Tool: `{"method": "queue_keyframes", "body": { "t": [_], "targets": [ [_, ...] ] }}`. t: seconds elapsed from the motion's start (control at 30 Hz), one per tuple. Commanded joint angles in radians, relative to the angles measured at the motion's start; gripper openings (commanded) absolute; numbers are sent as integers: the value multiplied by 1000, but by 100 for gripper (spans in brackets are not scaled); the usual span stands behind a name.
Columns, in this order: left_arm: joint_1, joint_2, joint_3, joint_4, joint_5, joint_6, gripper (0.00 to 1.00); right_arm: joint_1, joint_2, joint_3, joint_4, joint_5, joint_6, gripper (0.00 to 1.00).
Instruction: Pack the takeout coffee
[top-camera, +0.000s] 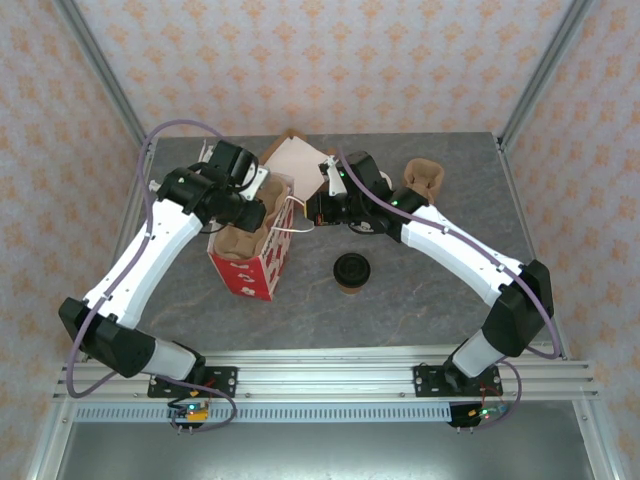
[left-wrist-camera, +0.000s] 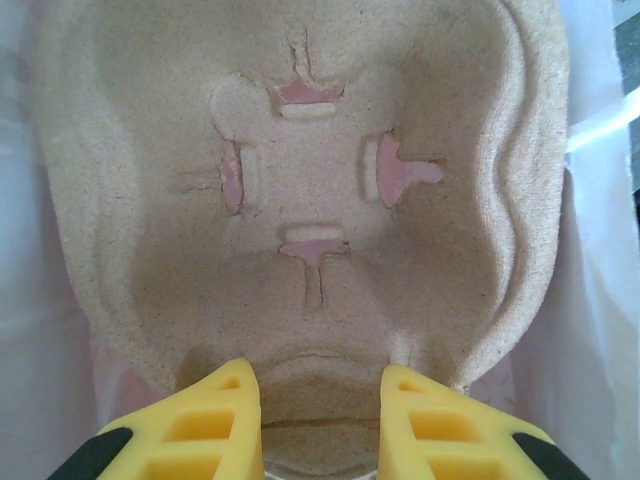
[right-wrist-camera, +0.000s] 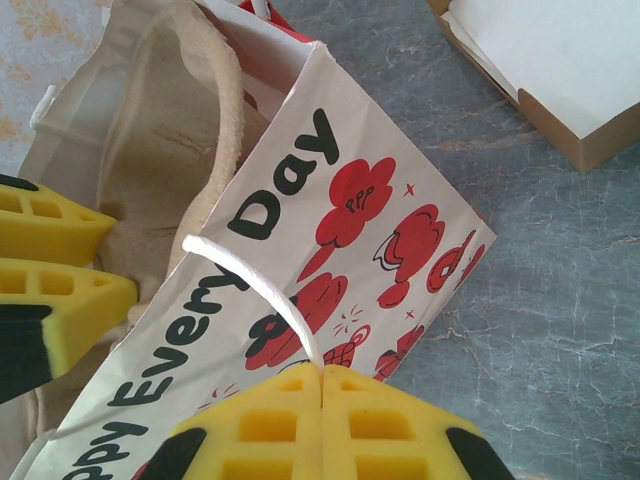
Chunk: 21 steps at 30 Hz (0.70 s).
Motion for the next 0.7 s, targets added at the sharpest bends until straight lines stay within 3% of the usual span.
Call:
{"method": "queue_keyframes", "body": {
  "t": [0.0, 0.67],
  "targets": [
    [7, 17, -8, -48, -18, 24, 25, 1, -3, 23, 21, 30, 8, 0],
    [8, 42, 24, -75, -12, -13, 25, 4, 1, 22, 26, 37, 2, 1]
  ]
}}
